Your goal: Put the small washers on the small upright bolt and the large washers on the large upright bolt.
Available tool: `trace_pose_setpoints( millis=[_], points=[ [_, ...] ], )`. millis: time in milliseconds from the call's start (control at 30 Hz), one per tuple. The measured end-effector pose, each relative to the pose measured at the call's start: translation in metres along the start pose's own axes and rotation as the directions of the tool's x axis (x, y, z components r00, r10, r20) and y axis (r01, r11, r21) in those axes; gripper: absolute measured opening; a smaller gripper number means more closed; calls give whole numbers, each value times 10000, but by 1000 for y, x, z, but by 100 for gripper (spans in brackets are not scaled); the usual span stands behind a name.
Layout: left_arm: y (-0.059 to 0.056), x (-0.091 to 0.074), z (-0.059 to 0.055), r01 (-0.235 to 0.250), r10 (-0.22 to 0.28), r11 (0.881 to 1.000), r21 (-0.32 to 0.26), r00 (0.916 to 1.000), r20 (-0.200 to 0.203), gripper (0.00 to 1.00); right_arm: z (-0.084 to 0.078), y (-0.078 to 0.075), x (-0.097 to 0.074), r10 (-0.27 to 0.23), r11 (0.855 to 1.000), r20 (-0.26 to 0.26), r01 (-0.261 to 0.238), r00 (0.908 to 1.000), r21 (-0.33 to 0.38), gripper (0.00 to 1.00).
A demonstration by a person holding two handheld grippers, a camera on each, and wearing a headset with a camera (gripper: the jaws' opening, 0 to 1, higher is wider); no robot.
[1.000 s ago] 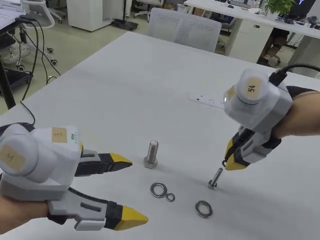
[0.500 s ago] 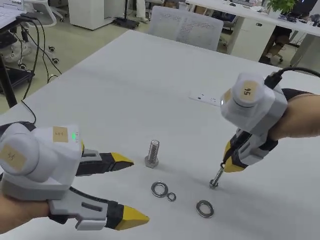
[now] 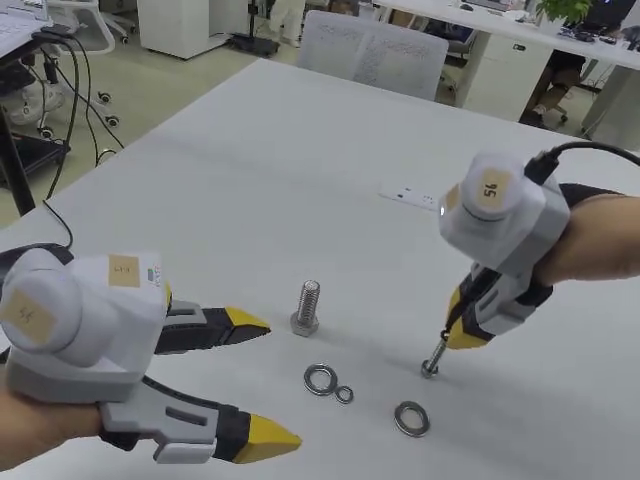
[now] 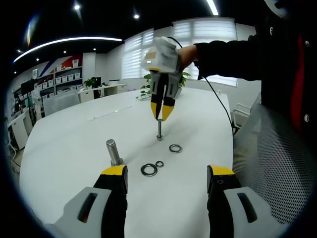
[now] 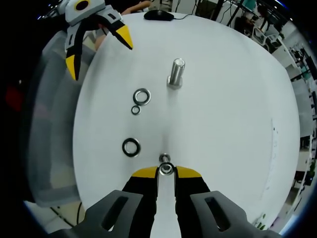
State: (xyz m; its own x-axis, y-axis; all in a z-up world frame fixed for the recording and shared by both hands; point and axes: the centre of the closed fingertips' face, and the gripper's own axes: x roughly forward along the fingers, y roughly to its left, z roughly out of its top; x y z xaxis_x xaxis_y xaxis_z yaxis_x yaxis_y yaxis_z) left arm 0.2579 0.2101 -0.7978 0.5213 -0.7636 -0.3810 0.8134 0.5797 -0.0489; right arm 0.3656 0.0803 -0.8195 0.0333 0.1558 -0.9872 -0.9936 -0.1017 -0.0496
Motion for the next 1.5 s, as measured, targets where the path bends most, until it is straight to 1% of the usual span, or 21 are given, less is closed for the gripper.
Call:
trace_pose_setpoints(
  millis=[333,533,800,933,1300,1500],
  points=[
    [-1,0,-1,3,-3,10000,-10,10000,-37,64,0,0,7,59,10000,44,-59,10000,47,13],
    [-1,0,-1,-8,8,10000,-9,10000,-48,64,-2,0,15,54,9999,37,-55,10000,93,13],
    [-1,-2,-2,-31,31,10000,-9,10000,-73,64,-1,3,26,140,9998,31,-140,9999,145,13],
    [-2,-2,-2,-32,31,10000,-23,10000,-72,64,-3,2,34,182,9997,9,-182,9998,179,13],
    [-2,-3,-2,-31,31,10000,-31,9999,-122,64,-6,-1,44,194,9994,61,-195,9998,297,13],
    [-1,-2,-2,-44,43,10000,-44,9999,-119,64,-8,0,49,238,9994,-31,-237,9997,243,13]
  ],
)
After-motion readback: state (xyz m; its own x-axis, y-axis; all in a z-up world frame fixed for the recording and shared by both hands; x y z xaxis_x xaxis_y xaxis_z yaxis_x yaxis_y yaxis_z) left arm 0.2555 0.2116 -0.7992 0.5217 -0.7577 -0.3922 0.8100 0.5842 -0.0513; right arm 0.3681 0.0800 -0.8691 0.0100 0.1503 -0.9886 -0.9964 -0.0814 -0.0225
